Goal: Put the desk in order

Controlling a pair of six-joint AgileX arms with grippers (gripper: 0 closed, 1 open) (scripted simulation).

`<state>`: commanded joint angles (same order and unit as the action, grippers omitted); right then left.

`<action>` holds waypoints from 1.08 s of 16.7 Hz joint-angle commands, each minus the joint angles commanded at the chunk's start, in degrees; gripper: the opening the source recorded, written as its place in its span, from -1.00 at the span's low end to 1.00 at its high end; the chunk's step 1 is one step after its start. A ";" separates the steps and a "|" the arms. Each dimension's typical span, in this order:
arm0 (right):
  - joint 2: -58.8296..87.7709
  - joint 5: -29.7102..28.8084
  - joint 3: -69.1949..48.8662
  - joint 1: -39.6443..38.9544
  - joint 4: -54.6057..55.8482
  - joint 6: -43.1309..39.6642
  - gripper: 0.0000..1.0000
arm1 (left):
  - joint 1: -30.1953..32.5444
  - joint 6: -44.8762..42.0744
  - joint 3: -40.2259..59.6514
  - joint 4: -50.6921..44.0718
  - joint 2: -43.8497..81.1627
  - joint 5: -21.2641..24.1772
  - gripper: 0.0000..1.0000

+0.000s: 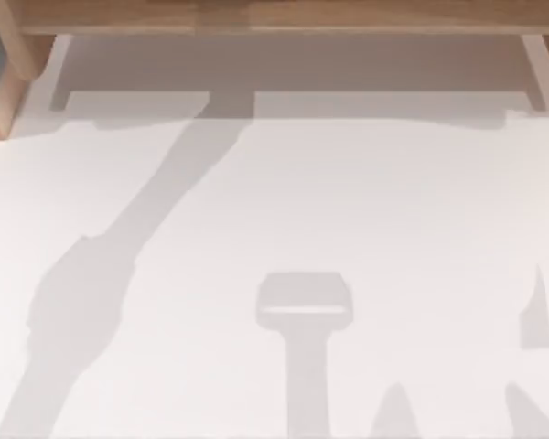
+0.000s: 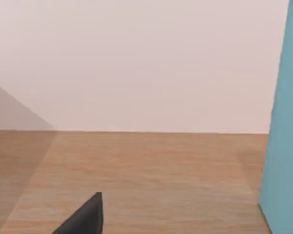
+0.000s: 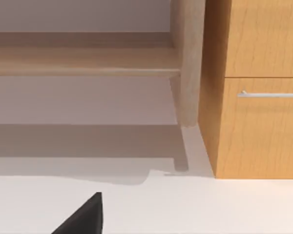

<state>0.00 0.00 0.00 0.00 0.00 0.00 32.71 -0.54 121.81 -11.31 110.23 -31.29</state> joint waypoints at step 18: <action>0.00 0.00 0.00 0.00 0.00 0.00 1.00 | 4.91 -0.03 26.44 -4.86 20.54 -3.79 1.00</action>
<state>0.00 0.00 0.00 0.00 0.00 0.00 37.62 -0.58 148.25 -16.17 130.78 -35.09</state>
